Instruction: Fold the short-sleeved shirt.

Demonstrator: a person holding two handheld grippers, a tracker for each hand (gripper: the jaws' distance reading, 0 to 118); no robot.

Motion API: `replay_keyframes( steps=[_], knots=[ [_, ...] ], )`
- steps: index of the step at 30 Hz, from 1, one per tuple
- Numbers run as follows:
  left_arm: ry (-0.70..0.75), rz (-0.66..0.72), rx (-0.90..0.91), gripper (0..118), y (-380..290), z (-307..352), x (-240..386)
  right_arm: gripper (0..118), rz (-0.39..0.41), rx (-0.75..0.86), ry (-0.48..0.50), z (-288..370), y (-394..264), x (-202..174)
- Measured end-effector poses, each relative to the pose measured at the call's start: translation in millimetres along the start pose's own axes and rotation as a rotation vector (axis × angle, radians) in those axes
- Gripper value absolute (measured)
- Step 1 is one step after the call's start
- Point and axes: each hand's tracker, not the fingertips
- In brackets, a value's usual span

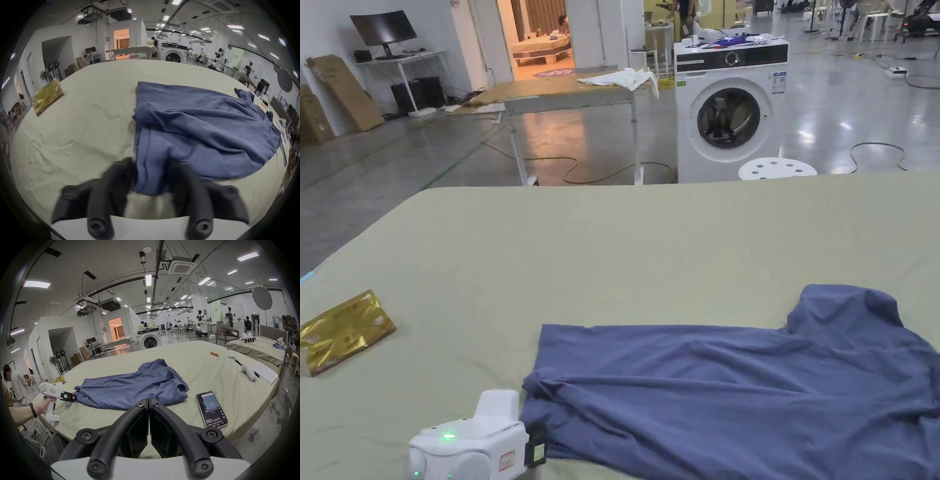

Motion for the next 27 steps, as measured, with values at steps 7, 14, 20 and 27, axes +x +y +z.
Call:
replay_keyframes(
  steps=[7,14,20,27],
  knots=[
    [0.022,-0.025,-0.059,5,2.3,-13.3,10.6,59,-0.020,-0.152,-0.032,-94.4,6.7,37.9],
    [0.043,-0.066,-0.057,5,-0.1,-6.4,18.8,67,-0.069,-0.379,-0.201,-235.7,-6.7,77.4],
    [0.036,-0.085,-0.063,0,3.7,-3.6,16.0,3,-0.041,-0.408,-0.178,-243.0,-3.6,76.7],
    [-0.119,0.138,0.058,0,-0.5,73.8,-25.7,3,-0.035,-0.367,-0.204,-196.6,8.0,71.3]
  ],
)
